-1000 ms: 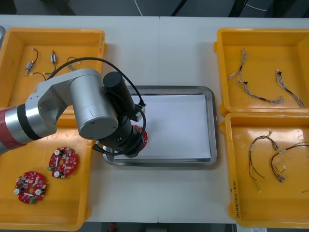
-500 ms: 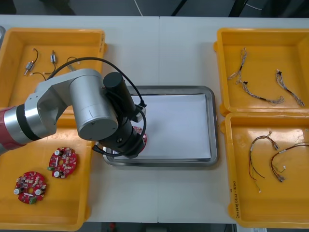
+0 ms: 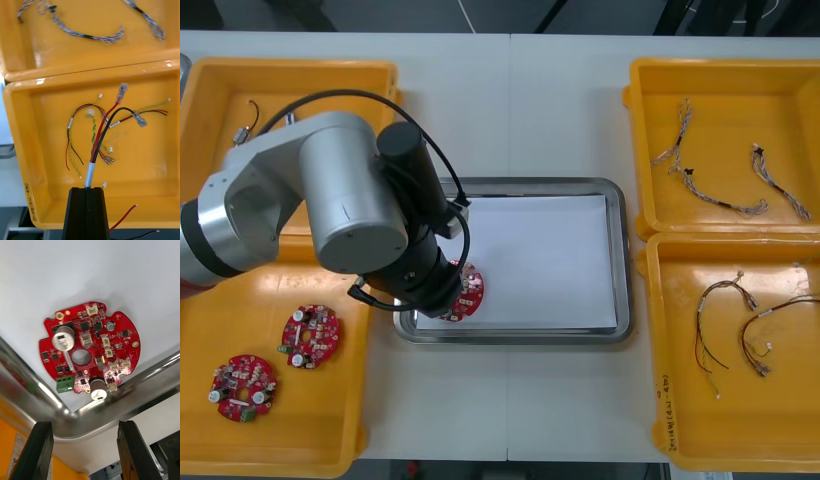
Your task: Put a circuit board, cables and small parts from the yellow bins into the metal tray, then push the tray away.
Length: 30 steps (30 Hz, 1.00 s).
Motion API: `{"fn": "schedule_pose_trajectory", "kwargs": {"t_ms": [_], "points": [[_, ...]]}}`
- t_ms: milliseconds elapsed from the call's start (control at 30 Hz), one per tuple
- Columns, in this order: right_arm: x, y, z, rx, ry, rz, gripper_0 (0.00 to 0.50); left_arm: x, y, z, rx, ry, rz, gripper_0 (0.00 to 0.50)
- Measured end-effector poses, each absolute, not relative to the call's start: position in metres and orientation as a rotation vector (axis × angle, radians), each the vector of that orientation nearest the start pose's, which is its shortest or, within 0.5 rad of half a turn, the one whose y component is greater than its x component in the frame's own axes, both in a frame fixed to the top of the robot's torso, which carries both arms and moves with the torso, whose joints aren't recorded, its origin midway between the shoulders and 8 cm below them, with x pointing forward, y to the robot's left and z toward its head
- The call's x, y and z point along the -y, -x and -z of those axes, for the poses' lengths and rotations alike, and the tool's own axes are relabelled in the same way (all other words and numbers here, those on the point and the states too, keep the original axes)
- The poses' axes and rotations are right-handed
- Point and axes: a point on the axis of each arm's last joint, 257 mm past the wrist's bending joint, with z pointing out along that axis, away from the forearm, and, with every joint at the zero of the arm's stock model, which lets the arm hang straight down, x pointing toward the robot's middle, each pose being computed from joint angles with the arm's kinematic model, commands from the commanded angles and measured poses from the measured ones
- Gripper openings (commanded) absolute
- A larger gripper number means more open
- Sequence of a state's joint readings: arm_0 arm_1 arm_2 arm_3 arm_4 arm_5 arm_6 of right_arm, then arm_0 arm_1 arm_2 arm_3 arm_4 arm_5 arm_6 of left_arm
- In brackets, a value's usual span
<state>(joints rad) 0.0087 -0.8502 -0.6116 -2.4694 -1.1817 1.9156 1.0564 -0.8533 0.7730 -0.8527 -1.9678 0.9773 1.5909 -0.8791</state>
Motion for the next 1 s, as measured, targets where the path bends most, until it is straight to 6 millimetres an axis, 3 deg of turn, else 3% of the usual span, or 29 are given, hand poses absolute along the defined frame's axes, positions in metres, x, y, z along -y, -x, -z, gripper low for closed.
{"fn": "schedule_pose_trajectory", "kwargs": {"t_ms": [400, 567, 767, 1000], "points": [[0.338, -0.312, 0.091, -2.525, 0.302, 0.043, 0.000, -0.135, -0.406, 0.162, -2.757, -0.563, 0.051, 0.500], [0.319, -0.308, 0.090, -2.531, 0.412, 0.000, 0.000, -0.149, -0.414, 0.137, -2.745, -0.481, 0.057, 0.500], [0.297, -0.306, 0.083, -2.511, 0.504, -0.069, 0.000, -0.164, -0.427, 0.114, -2.732, -0.373, 0.095, 0.500], [0.283, -0.309, 0.082, -2.497, 0.583, -0.079, 0.000, -0.188, -0.449, 0.104, -2.752, -0.196, 0.148, 0.500]]}}
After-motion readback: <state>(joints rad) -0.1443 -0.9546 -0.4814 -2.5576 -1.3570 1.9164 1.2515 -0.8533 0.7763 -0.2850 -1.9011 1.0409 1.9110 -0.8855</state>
